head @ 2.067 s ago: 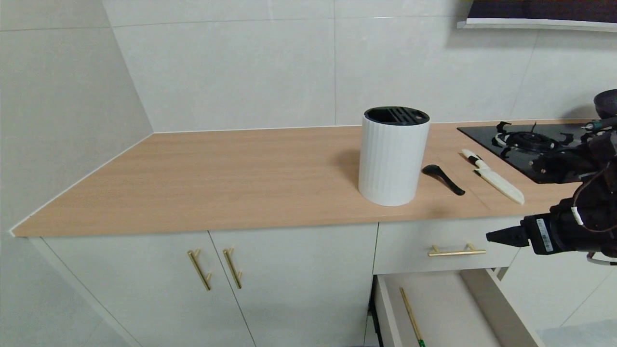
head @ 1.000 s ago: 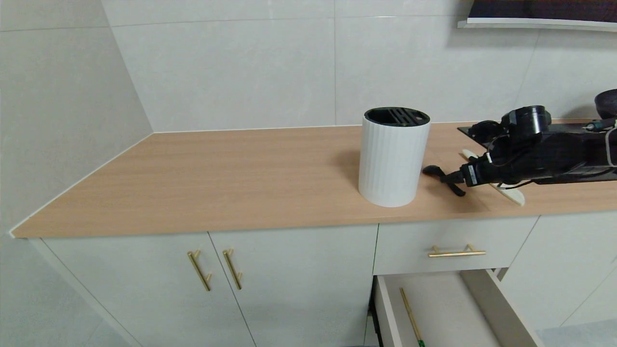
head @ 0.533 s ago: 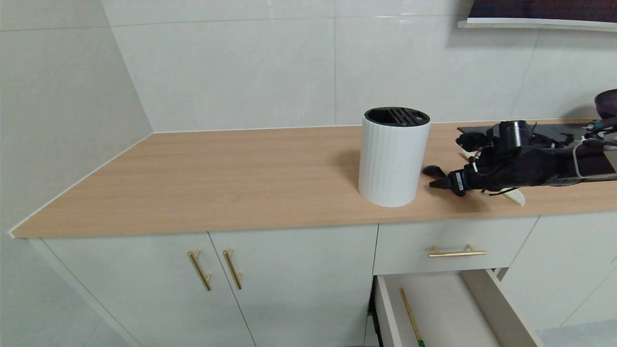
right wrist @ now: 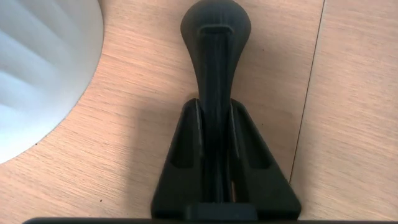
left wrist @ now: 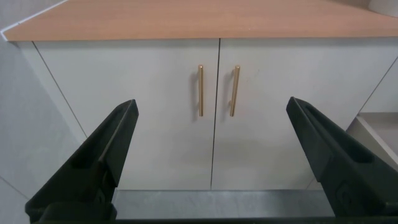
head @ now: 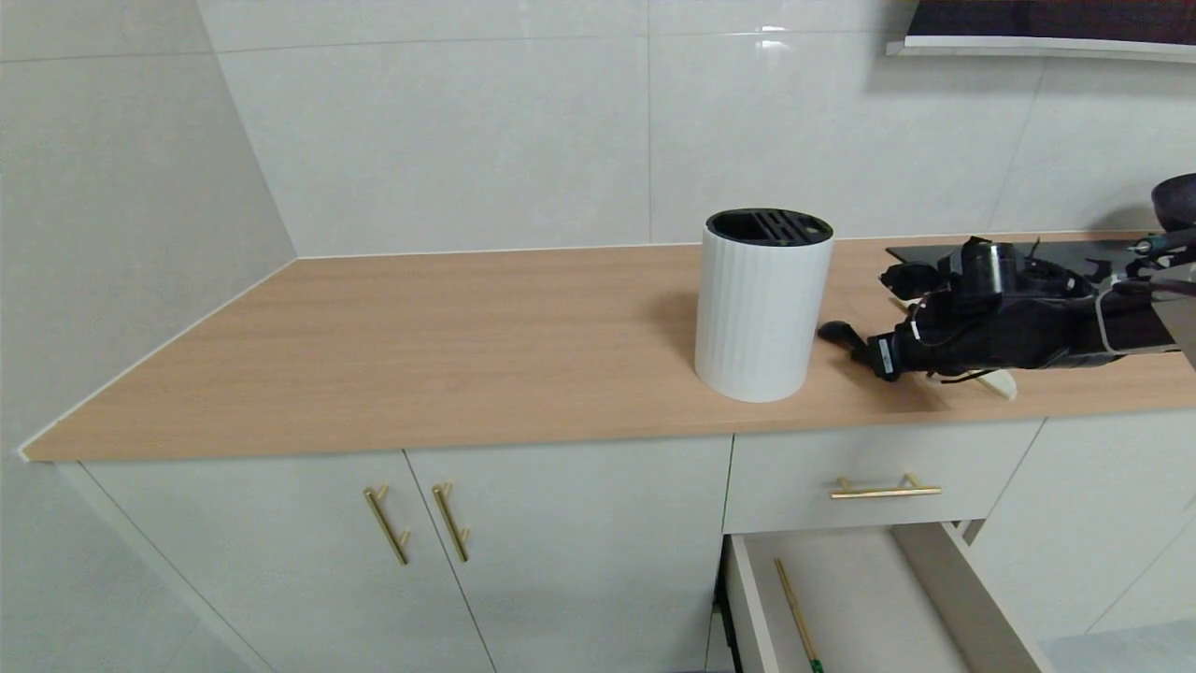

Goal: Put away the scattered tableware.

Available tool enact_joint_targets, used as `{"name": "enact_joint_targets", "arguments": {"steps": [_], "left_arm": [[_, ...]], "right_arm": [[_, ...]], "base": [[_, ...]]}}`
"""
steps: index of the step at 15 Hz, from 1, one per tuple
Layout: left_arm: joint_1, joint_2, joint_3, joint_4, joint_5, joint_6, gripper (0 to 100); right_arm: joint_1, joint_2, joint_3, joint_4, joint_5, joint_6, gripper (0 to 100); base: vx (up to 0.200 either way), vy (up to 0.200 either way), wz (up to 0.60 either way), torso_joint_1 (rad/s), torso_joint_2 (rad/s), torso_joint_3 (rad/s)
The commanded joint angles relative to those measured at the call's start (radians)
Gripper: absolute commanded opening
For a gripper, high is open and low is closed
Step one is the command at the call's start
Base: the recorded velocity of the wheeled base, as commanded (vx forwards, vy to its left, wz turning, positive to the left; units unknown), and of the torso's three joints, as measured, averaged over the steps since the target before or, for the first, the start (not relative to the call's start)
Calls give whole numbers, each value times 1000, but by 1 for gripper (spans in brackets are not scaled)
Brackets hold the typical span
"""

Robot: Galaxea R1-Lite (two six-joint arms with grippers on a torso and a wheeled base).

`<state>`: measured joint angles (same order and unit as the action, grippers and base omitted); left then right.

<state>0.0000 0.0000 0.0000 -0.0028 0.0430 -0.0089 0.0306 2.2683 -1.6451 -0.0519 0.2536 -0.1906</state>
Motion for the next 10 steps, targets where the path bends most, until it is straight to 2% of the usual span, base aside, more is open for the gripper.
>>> {"name": "enact_joint_targets", "arguments": {"steps": [1,4,6,8,10], "left_arm": [[0,0,0,0,0,0,100],[0,0,0,0,0,0,100],[0,0,0,0,0,0,100],[0,0,0,0,0,0,100],[0,0,0,0,0,0,100]], "right_arm": [[0,13,-5,7,1,-1,0],[-5,-29,13,12,-7,3,0],[-20,-153,97,21,-8,62,0],[-32,-299,219,26,-11,111,0],[-38,-490,429,26,-42,160,0]], "base": [[0,0,0,0,0,0],[0,0,0,0,0,0],[0,0,0,0,0,0],[0,0,0,0,0,0],[0,0,0,0,0,0]]}}
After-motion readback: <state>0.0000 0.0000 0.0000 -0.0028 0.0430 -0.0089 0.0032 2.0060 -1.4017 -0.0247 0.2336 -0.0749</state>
